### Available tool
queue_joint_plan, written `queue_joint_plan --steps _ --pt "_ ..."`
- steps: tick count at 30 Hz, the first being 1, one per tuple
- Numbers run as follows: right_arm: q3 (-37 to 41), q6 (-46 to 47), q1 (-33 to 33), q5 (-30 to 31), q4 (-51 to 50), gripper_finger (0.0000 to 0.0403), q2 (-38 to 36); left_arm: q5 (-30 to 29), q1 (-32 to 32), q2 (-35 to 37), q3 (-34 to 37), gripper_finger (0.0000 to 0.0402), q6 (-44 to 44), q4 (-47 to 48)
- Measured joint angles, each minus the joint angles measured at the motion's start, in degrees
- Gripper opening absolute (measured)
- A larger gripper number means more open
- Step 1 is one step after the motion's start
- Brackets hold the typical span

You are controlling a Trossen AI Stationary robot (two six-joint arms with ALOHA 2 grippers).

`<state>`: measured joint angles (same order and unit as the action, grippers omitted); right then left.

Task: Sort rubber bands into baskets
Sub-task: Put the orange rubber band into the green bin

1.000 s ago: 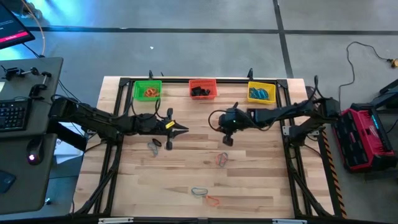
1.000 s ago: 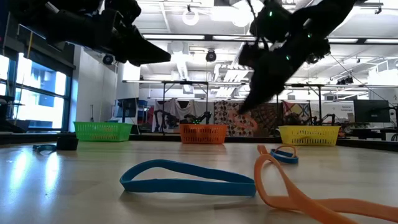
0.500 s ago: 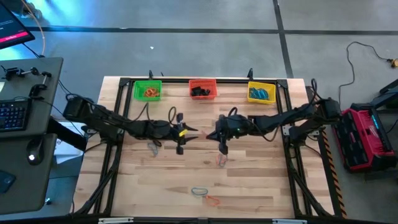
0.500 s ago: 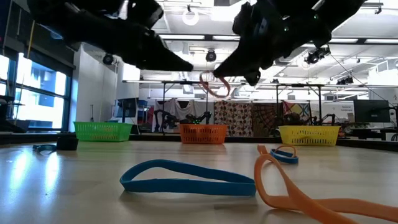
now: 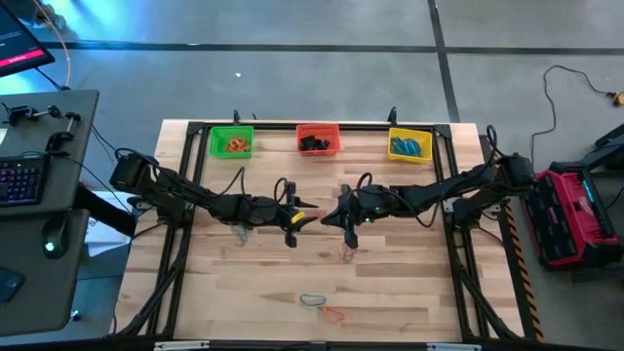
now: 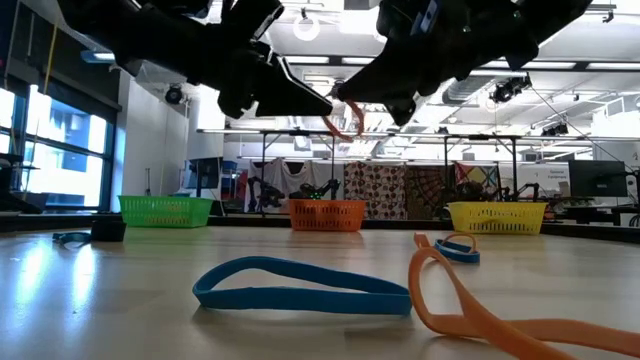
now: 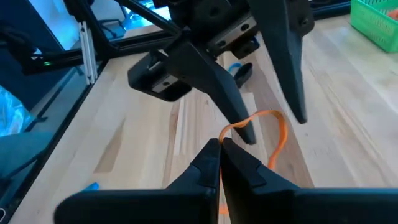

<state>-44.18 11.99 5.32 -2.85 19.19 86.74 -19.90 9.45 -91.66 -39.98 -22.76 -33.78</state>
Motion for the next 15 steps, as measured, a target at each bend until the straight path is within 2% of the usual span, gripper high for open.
queue_joint_plan --steps 6,15 --pt "0.0 0.8 0.0 -1.0 1.8 0.0000 0.0 -2.2 0.0 0.0 0.0 0.0115 -0.1 0.1" --pt "0.0 1.1 0.0 -1.8 1.7 0.0000 0.0 -2.1 1.7 0.0 0.0 0.0007 -2.4 -0.9"
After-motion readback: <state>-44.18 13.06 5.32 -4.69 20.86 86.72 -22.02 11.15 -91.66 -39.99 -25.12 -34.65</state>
